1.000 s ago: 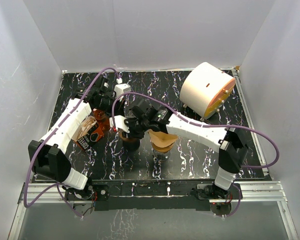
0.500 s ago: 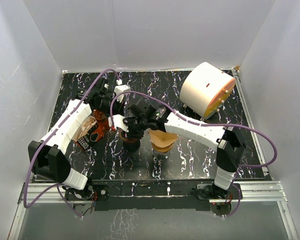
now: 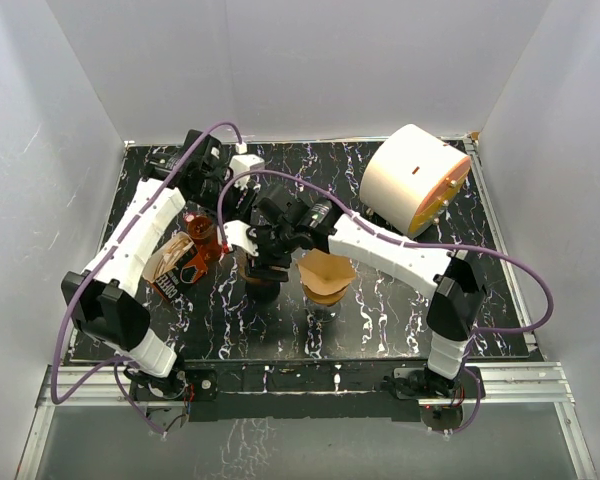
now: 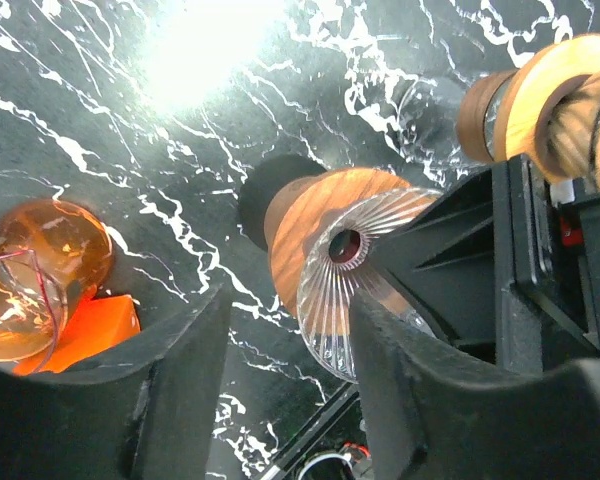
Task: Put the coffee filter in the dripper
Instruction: Place the coffee dripper on the coffee server, then pick up the coffee filter from the coffee filter holder.
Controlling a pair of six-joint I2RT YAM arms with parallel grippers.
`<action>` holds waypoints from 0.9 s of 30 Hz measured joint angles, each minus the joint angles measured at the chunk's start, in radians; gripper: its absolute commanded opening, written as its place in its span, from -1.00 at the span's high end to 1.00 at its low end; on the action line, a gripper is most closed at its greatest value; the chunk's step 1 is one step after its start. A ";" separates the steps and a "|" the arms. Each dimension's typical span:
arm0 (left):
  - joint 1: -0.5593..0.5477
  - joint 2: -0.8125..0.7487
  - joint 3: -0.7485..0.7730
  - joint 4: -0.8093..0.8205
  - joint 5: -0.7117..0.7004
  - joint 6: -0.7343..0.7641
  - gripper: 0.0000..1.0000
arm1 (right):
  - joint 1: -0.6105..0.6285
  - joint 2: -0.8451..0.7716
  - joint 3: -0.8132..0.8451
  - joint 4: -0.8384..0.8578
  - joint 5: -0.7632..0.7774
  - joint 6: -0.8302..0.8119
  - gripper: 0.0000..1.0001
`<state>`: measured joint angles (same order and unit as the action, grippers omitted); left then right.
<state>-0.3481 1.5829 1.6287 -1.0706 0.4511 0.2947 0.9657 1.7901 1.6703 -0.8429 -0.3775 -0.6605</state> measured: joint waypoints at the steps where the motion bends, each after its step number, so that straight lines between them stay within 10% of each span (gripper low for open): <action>1: 0.000 0.000 0.014 -0.005 -0.001 0.004 -0.10 | 0.000 0.000 0.010 -0.008 -0.005 0.000 -0.32; 14: 0.013 -0.057 0.057 -0.005 -0.147 0.003 -0.18 | 0.000 -0.047 0.087 -0.072 -0.067 0.007 -0.41; 27: 0.230 -0.217 -0.112 -0.037 -0.254 0.067 0.18 | -0.138 -0.228 0.079 -0.055 -0.182 0.069 -0.39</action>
<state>-0.1181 1.3659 1.5169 -1.1080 0.1970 0.3618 0.8272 1.5623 1.7489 -0.8974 -0.5594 -0.5915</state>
